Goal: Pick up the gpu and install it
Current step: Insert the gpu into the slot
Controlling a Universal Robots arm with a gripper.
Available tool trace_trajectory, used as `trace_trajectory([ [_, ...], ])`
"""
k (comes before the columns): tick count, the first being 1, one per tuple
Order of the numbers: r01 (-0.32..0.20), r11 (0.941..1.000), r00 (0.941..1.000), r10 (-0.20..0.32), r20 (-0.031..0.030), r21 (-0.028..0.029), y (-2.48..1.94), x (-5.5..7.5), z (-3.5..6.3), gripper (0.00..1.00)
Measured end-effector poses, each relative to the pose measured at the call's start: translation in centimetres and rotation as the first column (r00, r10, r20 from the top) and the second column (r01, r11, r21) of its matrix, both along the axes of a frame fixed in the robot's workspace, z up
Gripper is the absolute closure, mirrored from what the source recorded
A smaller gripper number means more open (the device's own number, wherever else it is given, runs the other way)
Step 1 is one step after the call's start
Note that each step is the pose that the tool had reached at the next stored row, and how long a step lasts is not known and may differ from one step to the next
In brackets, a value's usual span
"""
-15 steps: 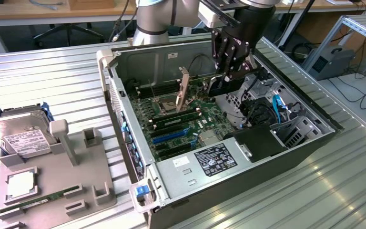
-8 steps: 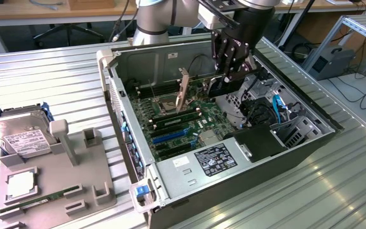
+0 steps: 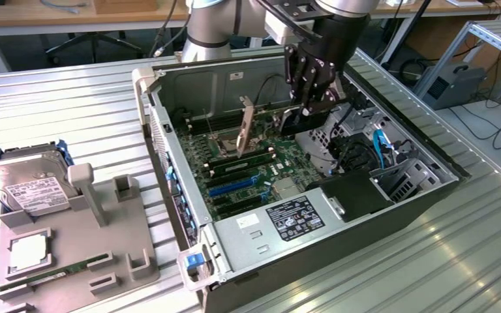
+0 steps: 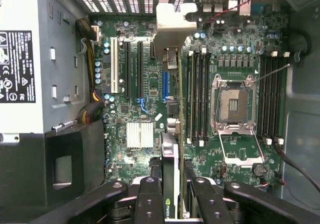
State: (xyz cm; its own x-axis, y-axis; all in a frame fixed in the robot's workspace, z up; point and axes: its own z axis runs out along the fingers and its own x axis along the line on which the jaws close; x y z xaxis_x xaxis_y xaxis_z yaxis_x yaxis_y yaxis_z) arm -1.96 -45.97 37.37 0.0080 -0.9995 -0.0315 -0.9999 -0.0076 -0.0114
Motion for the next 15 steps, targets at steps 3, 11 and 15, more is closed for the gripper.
trace_trajectory([
  [3,0.000,1.0000,1.0000,0.000,0.0011,0.0001,0.01,-0.60,-0.11,0.73],
  [11,0.000,1.0000,1.0000,0.000,0.0010,-0.0002,0.00,-0.88,-0.81,0.73],
  [15,0.000,1.0000,1.0000,0.000,0.0011,0.0000,0.00,-0.88,-0.83,0.73],
])
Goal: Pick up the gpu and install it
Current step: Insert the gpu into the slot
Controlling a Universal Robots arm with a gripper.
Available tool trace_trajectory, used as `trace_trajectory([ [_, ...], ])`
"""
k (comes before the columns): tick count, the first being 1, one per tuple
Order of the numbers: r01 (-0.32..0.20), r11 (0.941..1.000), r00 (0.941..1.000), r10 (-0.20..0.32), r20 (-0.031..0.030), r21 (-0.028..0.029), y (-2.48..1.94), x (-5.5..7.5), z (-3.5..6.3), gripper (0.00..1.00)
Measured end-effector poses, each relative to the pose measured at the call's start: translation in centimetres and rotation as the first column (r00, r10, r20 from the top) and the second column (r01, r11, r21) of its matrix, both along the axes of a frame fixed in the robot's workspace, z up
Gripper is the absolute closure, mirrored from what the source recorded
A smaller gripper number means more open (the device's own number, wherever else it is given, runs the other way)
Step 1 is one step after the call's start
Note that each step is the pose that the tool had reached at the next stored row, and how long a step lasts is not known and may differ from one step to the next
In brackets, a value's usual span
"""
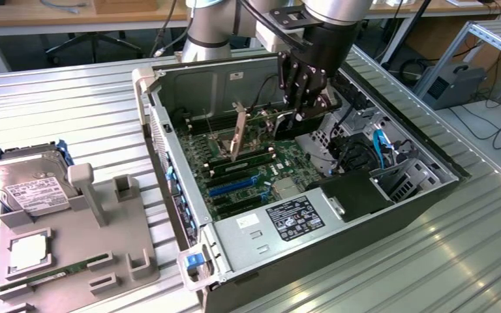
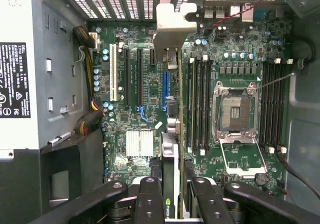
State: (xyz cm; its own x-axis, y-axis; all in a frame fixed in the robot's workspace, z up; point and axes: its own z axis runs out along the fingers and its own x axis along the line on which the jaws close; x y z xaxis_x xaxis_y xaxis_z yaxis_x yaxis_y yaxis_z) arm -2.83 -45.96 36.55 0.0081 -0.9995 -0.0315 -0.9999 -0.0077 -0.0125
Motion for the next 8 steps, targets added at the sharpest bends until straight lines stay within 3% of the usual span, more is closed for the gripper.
trace_trajectory([
  [8,0.000,1.0000,1.0000,0.000,0.0000,0.0000,0.00,-0.01,-0.16,0.73],
])
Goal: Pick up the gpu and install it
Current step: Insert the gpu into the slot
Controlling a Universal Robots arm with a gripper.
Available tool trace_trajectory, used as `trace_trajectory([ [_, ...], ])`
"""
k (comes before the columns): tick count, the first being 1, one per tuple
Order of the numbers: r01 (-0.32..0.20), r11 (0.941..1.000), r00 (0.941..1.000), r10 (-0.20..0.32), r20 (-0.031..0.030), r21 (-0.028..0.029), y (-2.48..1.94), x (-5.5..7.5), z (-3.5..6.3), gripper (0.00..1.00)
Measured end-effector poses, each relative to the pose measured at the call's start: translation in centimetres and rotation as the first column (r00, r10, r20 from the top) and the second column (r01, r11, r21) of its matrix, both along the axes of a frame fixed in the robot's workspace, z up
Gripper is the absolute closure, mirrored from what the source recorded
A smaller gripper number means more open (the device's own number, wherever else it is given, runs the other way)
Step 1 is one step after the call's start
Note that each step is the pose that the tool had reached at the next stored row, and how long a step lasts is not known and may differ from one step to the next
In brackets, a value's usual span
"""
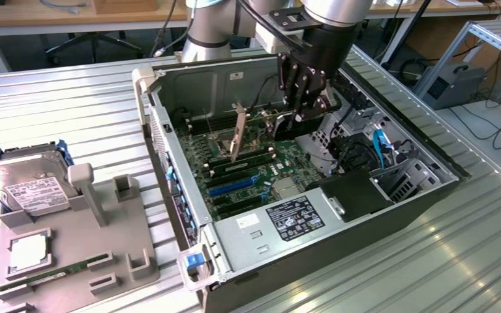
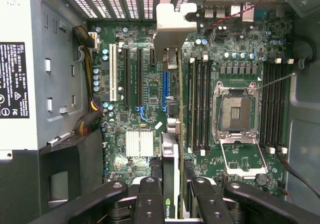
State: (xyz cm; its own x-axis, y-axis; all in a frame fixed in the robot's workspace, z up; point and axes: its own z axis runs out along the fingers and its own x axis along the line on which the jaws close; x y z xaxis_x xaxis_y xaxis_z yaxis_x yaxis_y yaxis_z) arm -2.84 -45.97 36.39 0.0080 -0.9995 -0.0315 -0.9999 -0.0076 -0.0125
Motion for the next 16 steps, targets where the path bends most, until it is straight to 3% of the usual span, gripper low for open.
trace_trajectory([
  [8,0.000,1.0000,1.0000,0.000,0.0000,0.0000,0.00,0.0,0.00,0.73],
  [9,0.000,1.0000,1.0000,0.000,0.0019,-0.0002,0.00,-1.1,-0.56,0.73],
  [16,0.000,1.0000,1.0000,0.000,0.0020,0.0001,0.00,-1.1,-0.78,0.73],
])
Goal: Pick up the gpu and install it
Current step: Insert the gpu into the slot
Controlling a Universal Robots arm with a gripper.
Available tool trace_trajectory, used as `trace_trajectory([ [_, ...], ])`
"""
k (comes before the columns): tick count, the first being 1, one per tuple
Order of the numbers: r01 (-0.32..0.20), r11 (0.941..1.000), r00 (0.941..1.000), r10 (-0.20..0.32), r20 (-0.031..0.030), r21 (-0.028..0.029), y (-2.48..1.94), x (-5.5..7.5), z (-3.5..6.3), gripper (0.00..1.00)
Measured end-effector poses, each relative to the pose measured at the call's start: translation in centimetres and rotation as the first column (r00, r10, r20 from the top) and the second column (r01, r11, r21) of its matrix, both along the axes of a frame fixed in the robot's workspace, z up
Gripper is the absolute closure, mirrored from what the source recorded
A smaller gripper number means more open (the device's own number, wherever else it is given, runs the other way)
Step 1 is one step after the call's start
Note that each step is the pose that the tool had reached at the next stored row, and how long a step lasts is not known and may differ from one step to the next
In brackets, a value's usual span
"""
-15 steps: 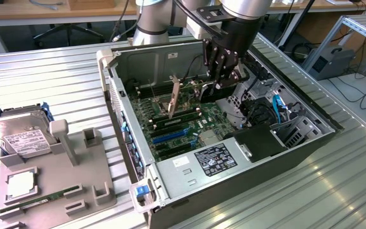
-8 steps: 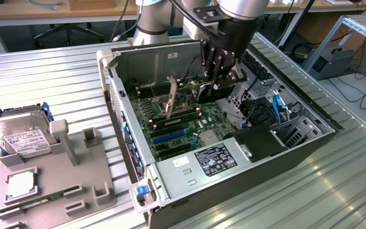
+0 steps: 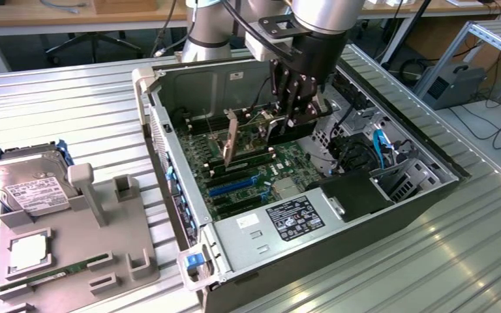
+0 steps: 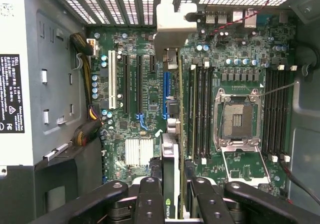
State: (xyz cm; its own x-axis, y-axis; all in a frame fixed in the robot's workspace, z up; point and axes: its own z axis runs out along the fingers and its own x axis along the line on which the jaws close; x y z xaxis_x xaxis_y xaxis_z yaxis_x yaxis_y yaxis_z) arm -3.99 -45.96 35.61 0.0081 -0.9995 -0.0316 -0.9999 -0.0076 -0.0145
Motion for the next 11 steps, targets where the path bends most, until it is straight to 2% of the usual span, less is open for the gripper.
trace_trajectory([
  [11,0.000,1.0000,1.0000,0.000,0.0000,0.0001,0.00,-0.01,-0.54,0.73],
])
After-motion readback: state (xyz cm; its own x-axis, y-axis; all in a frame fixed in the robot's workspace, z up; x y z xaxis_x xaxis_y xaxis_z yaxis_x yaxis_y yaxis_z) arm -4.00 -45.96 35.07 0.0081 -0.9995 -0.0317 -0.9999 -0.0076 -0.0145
